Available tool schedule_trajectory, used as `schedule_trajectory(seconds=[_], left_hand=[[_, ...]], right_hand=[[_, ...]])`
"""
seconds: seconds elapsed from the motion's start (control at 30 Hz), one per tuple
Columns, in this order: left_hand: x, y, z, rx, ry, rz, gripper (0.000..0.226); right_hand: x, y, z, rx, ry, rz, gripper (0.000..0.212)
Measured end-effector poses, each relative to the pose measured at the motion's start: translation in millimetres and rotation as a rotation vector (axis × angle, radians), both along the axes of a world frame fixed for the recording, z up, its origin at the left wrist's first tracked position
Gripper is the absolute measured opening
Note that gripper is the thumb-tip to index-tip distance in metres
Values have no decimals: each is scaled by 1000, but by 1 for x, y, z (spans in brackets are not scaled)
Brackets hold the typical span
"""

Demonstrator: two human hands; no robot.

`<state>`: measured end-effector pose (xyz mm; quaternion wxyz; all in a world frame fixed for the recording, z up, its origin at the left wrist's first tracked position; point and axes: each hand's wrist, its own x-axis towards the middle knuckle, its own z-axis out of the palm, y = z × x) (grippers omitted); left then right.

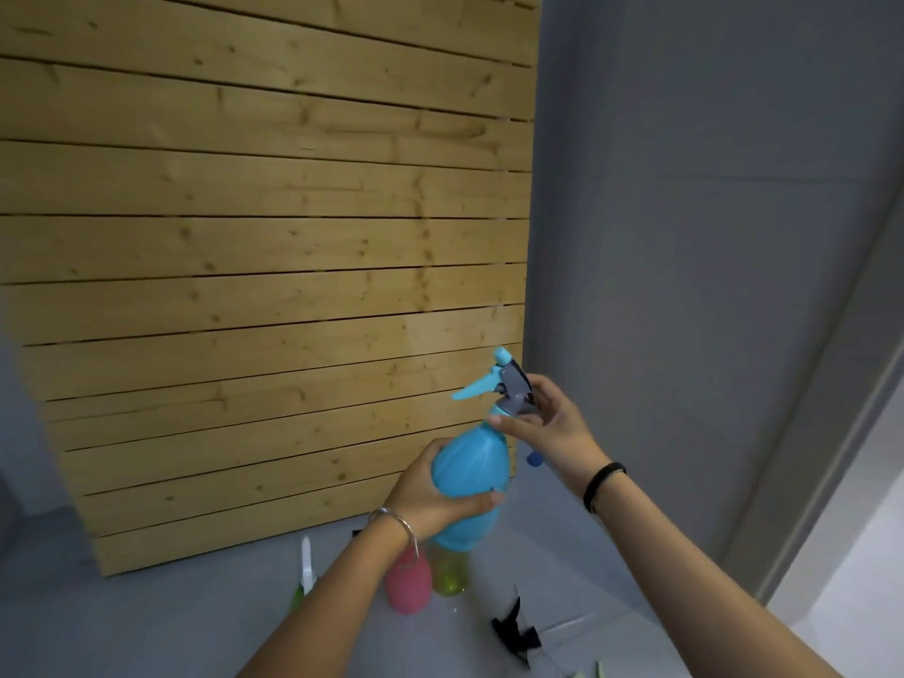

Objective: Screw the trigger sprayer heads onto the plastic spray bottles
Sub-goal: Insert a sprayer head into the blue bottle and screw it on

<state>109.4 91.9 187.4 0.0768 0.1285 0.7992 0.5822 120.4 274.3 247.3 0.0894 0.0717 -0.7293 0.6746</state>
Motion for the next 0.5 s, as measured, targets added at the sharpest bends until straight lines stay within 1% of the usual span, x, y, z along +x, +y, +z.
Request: schedule_trajectory(seconds=[0.07,0.17,0.23,0.27,0.33,0.43,0.5], left_hand=[[-1,0,-2,-2,0,-1,75],[-2,-2,-5,-12,-1,-14,70],[-2,-3,-5,-10,-4,-23,68],[-3,-3,-4,-1,-13,-24,68],[-1,-1,1,67,-42,6,70],[2,4,8,243,-97,113,79],[1,5,8,343,-150,166,85]], right_hand=[[0,1,1,3,-18,37,47],[0,1,2,92,-58,81,50],[-1,0,4,133,-75,87,52],[-1,0,4,120,-76,72,51],[-2,0,2,51,-56,21,50],[-8,-3,-1,-88,-42,-74,52],[-11,-5,-5,-112,-22,-95,48]])
